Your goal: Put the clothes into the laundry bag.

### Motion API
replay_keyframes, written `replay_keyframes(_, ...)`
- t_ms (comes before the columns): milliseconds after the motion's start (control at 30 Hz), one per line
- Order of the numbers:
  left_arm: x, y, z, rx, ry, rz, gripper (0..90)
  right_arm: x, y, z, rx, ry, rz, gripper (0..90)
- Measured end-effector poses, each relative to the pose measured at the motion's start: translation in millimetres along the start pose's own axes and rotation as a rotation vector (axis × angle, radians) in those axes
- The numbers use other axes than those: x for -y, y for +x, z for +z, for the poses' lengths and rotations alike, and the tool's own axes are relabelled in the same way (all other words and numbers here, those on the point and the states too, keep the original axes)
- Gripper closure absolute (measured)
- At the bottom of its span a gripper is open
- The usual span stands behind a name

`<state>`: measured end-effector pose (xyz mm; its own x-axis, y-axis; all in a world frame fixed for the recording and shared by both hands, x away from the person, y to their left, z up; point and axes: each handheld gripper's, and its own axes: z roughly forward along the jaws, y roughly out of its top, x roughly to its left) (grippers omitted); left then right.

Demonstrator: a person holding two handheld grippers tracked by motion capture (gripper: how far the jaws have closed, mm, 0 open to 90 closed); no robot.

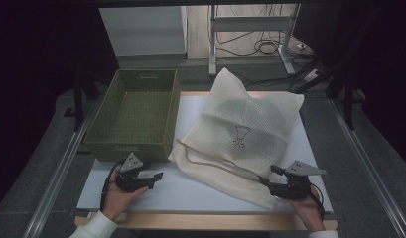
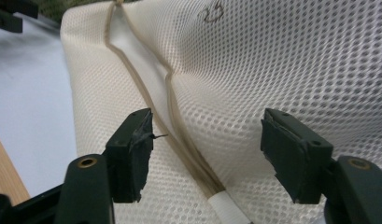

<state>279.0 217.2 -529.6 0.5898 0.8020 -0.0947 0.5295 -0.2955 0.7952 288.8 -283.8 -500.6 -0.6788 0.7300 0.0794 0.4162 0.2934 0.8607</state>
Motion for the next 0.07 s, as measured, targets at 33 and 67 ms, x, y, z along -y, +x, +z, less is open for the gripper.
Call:
replay_keyframes(33, 0.6, 0.6, 0.4, -0.006, 0.002, 0.001, 33.8, -0.9, -0.3, -0.3, -0.004, -0.006, 0.007, 32.5)
replay_keyframes(67, 1.1, 1.3, 1.2, -0.010, 0.006, 0.003, 33.5, -1.6, -1.0, -0.2, -0.003, -0.009, 0.005, 31.7)
